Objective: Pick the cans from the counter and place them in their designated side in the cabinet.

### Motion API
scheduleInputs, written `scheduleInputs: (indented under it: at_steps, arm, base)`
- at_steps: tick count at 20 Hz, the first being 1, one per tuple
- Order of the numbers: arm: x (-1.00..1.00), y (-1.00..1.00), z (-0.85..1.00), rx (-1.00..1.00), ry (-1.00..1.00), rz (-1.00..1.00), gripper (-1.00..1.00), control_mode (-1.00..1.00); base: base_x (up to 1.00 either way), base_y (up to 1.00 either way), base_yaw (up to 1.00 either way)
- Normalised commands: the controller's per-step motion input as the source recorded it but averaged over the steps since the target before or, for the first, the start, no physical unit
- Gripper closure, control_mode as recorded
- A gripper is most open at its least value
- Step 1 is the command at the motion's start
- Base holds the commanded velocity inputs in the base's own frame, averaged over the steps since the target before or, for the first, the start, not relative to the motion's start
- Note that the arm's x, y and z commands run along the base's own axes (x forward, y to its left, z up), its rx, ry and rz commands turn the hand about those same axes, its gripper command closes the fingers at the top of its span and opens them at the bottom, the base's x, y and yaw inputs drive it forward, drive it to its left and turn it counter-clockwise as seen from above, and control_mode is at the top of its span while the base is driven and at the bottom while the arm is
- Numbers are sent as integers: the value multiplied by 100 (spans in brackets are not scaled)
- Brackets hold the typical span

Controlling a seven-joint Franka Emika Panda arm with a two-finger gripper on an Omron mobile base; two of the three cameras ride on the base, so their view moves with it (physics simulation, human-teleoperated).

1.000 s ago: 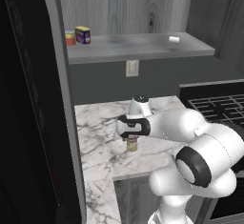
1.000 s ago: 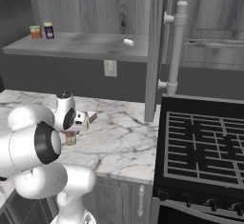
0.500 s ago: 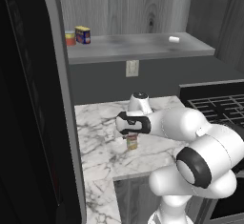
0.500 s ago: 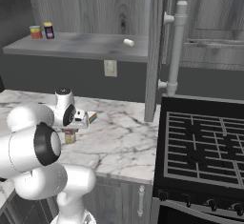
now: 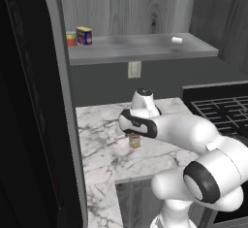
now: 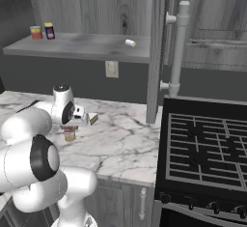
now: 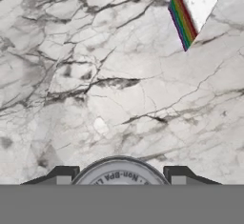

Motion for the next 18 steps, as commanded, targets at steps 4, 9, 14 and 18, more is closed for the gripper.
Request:
scheduleInputs:
  at_steps: [4,9,14,18]
  arm:
    - [0,-2,37,2,0,0,100,-100]
    - [0,-1,36,3,0,0,100,-100]
    - [0,0,33,2,0,0,100,-100]
    - [0,0,29,2,0,0,100,-100]
  base:
    - [0,0,0]
    - [0,0,0]
    - [0,0,0]
    - [0,0,0]
